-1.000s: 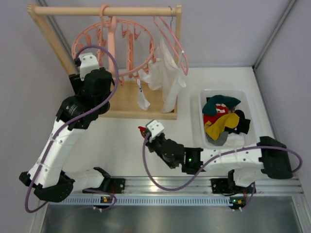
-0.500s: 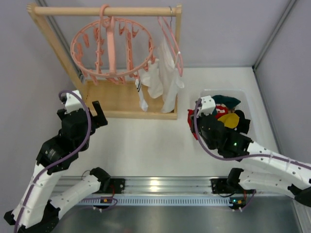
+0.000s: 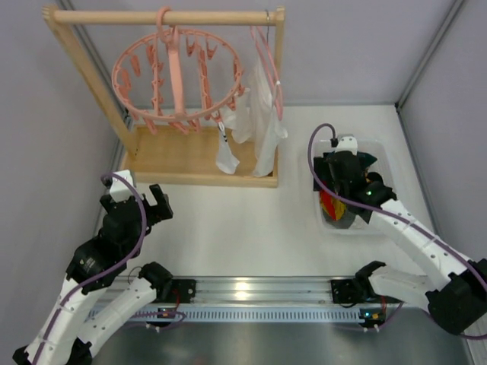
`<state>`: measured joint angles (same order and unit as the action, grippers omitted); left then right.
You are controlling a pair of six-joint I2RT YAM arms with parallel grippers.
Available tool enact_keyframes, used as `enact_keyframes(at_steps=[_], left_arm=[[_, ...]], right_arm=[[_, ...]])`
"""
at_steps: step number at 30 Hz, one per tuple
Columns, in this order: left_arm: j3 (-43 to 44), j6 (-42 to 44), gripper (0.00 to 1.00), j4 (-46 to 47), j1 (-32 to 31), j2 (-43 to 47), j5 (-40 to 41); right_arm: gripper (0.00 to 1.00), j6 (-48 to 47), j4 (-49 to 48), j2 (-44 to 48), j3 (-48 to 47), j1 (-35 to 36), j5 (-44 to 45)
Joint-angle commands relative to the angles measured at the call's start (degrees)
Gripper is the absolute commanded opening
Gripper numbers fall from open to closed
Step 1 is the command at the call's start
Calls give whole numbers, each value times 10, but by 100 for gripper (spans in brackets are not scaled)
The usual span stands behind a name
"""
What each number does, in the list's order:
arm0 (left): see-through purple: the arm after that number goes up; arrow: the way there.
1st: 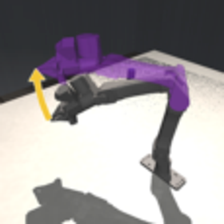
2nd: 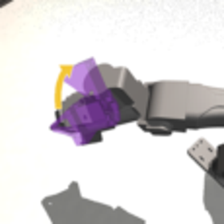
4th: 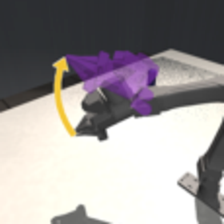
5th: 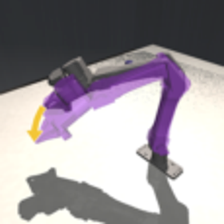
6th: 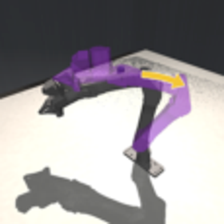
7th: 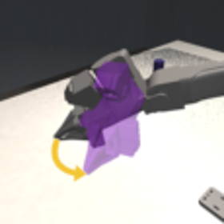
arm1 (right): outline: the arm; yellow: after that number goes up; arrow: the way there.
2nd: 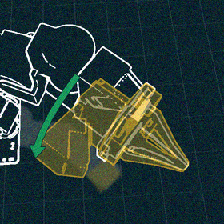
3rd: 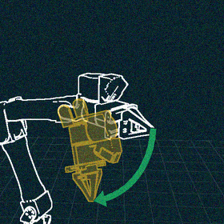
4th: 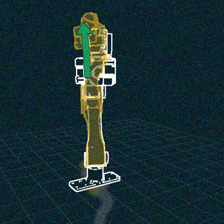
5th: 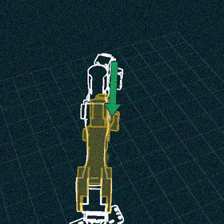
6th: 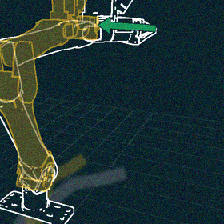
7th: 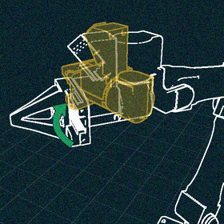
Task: Remove the socks clipped to the hanger
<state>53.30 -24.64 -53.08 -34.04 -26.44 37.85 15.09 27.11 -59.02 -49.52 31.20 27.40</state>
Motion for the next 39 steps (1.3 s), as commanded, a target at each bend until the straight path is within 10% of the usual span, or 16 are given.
enact_keyframes(at_steps=[1,6,15,23,28,39], left_arm=[[1,-8,98,49,-3,0,-11],[-3,-9,98,49,-5,-3,-8],[-8,-10,98,53,-5,-17,-7],[-11,-14,98,53,-5,-12,-1],[-13,-14,98,53,-8,-7,0],[-14,-14,98,54,-19,-12,1]], right_arm=[[99,-19,37,-30,-61,-26,-20],[100,5,28,-8,-70,-19,-45],[99,79,-318,110,84,104,-293],[100,-39,-432,-105,-16,338,-46],[100,-118,-535,-221,-56,347,49],[95,-202,-558,-367,-176,268,-34]])
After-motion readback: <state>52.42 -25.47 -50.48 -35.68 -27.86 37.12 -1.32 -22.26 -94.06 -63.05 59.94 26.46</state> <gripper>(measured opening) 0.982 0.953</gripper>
